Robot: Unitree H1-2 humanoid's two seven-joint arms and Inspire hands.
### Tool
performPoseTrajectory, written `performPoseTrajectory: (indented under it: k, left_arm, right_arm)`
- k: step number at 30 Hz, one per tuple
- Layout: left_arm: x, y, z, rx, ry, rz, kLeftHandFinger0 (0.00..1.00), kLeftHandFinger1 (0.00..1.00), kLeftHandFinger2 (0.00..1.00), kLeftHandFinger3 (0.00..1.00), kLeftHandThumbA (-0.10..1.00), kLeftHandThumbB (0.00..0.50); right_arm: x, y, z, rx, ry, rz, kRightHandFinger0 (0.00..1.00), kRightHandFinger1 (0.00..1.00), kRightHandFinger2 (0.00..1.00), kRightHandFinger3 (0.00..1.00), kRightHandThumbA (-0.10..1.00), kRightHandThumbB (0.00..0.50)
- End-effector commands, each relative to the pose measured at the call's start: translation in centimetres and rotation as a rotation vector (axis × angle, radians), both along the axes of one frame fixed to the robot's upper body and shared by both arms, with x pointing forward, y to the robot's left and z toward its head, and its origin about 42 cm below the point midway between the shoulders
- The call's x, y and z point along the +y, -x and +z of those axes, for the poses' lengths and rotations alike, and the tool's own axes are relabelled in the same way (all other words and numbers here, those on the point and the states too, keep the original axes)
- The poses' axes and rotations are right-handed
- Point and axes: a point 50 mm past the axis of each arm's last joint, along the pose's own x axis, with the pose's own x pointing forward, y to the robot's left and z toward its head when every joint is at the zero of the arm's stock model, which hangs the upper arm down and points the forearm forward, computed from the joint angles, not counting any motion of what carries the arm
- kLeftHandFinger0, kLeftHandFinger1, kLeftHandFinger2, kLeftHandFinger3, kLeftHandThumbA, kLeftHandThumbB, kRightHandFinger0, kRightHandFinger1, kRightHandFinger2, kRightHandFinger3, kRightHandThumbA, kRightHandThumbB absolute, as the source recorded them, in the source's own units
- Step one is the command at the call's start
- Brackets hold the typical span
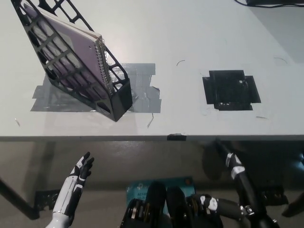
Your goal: A shelf with a book inside it is placed on the center of the desk infront of the robot. The robot uses its right hand to grab the book, take it out and hand it to a person.
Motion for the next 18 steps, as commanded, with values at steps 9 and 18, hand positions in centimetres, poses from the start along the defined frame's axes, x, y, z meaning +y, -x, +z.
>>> performPoseTrajectory:
  k: [9,18]
  left_arm:
    - [-0.5,-0.5,1.2,-0.079,-0.019,-0.052,1.00,1.00,1.00,1.00,1.00,0.278]
    - [-0.8,-0.6,1.4,-0.070,-0.002,-0.065,1.00,1.00,1.00,1.00,1.00,0.291]
  right_arm:
    - [6.2,-7.3,13.0,-0.242,-0.061,0.186,1.00,1.00,1.00,1.00,1.00,0.447]
    - [12.2,-14.6,16.8,-0.184,0.000,0.238,1.00,1.00,1.00,1.00,1.00,0.435]
